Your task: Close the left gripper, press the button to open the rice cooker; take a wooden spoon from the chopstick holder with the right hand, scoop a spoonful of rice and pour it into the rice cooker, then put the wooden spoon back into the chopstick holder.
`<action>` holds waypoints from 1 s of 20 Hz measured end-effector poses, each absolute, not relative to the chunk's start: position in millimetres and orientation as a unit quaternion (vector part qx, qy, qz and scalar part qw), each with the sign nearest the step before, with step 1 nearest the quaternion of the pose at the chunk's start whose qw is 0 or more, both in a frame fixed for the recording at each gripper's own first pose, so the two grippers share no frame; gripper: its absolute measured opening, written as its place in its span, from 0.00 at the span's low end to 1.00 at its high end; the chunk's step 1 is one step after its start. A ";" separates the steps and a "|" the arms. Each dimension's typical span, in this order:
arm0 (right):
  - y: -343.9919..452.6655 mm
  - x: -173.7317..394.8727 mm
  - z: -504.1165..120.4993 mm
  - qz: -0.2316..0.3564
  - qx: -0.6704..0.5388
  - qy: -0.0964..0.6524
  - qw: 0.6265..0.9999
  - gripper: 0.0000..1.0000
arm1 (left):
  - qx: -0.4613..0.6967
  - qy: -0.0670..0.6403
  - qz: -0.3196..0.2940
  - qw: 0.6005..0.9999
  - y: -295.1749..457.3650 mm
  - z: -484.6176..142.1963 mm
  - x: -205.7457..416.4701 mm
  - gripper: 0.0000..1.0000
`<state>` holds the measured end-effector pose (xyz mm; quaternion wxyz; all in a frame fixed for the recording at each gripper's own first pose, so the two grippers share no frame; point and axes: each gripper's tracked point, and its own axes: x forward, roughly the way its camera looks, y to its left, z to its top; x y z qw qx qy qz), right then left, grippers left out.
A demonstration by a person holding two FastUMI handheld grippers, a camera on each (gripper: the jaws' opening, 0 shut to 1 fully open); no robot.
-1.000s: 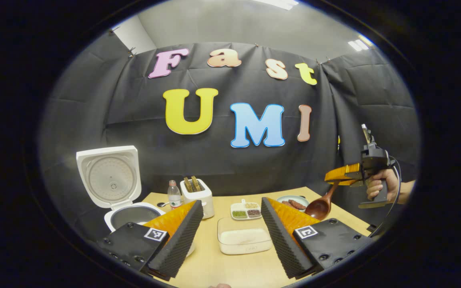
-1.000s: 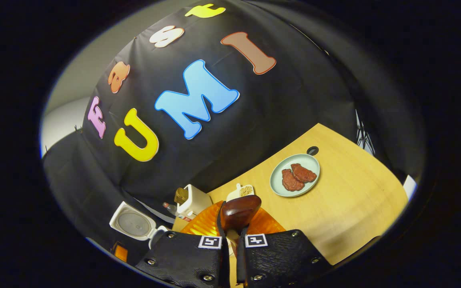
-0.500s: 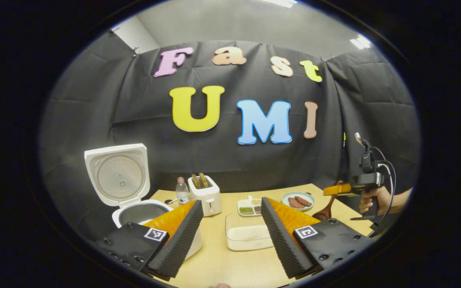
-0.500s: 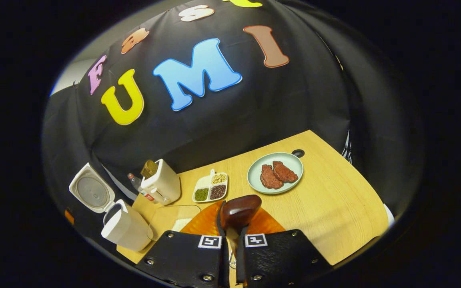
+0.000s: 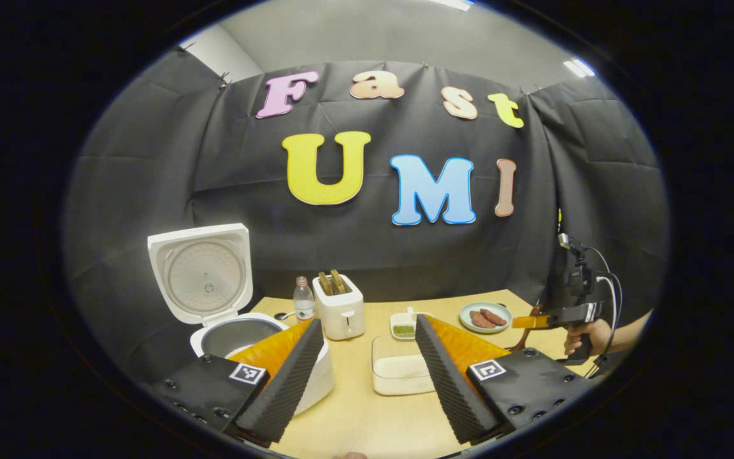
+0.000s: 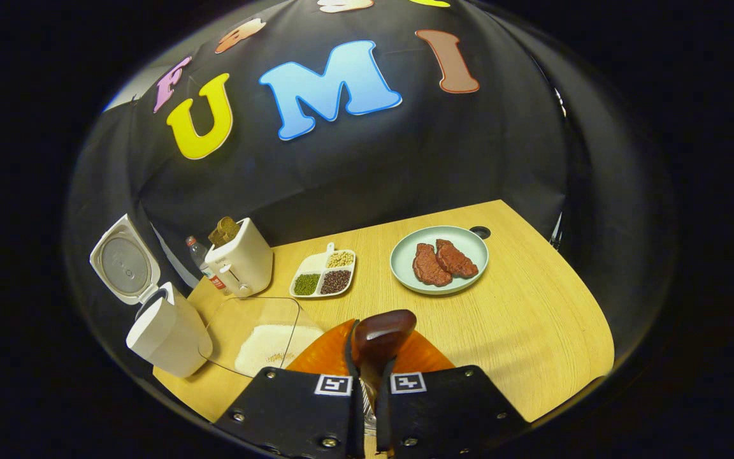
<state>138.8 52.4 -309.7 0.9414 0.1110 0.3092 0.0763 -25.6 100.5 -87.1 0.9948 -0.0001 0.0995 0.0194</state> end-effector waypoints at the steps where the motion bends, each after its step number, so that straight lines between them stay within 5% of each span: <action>1: 51.3 139.0 -313.0 0.077 0.100 0.307 0.943 0.10 | 0.001 0.101 0.023 0.995 101.2 -87.8 -23.9 1.00; 3: 39.3 133.3 -317.6 0.071 0.052 0.303 0.949 0.22 | 0.002 0.101 0.033 0.994 105.9 -89.3 -20.7 1.00; 6: 18.4 127.0 -275.0 0.054 -0.008 0.241 0.969 0.95 | -0.009 0.095 0.038 0.995 104.9 -86.2 -14.5 1.00; 15: 28.2 96.4 -99.0 0.048 0.005 0.065 0.997 0.96 | -0.020 0.083 0.045 0.995 119.2 -71.9 14.4 1.00; 20: 42.1 102.6 -70.2 0.051 0.015 0.041 0.998 0.96 | -0.014 0.057 0.073 0.996 145.6 -43.5 31.7 1.00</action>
